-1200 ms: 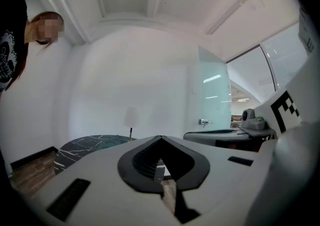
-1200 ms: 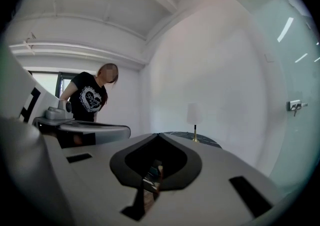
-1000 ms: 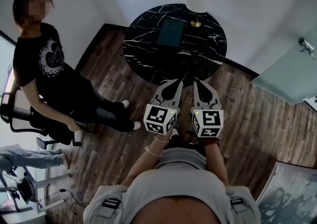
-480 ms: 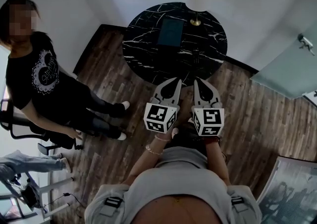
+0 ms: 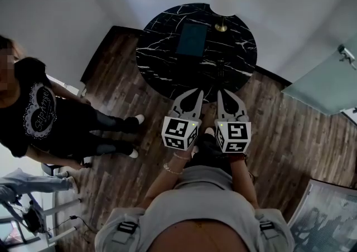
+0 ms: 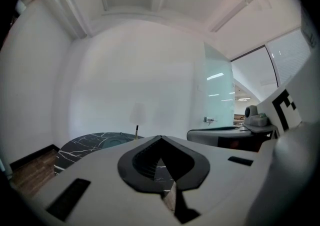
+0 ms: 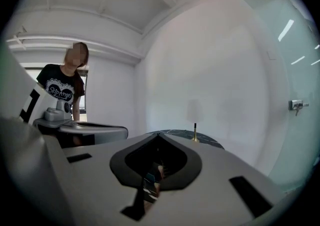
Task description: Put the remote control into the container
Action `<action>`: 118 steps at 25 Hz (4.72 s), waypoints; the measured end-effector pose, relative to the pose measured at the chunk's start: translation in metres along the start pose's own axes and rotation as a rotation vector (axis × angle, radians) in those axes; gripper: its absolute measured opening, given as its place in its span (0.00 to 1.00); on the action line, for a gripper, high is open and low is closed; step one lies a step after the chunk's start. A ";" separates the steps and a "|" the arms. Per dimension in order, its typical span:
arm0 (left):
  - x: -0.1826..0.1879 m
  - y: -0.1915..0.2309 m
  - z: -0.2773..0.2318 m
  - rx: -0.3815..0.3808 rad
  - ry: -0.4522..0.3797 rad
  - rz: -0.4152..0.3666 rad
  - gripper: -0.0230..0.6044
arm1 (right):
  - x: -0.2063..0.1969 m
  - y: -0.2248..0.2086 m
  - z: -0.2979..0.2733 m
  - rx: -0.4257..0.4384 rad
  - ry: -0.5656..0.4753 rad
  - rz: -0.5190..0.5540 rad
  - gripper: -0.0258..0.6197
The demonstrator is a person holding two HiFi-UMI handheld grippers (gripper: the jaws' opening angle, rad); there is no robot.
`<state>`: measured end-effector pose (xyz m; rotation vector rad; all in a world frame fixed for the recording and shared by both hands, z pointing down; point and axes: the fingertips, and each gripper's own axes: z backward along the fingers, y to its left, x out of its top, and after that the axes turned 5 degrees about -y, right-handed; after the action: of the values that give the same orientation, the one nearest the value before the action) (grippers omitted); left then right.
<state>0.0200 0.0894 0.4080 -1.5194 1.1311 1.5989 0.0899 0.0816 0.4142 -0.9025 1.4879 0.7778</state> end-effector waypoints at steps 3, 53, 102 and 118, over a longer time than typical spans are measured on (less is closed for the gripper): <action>-0.002 0.005 -0.012 0.005 0.009 0.004 0.04 | -0.001 -0.008 -0.011 0.004 0.007 -0.010 0.06; -0.003 0.095 -0.165 0.081 0.084 0.038 0.04 | -0.027 -0.095 -0.173 0.038 0.139 -0.053 0.06; -0.057 0.186 -0.189 0.080 0.235 0.122 0.04 | -0.257 -0.143 -0.251 0.000 0.757 0.065 0.32; -0.066 0.208 -0.188 0.117 0.256 0.143 0.04 | -0.290 -0.150 -0.267 -0.038 0.838 0.021 0.39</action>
<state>-0.0787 -0.1598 0.5123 -1.6293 1.4770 1.4286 0.1021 -0.1917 0.7351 -1.3324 2.2067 0.4455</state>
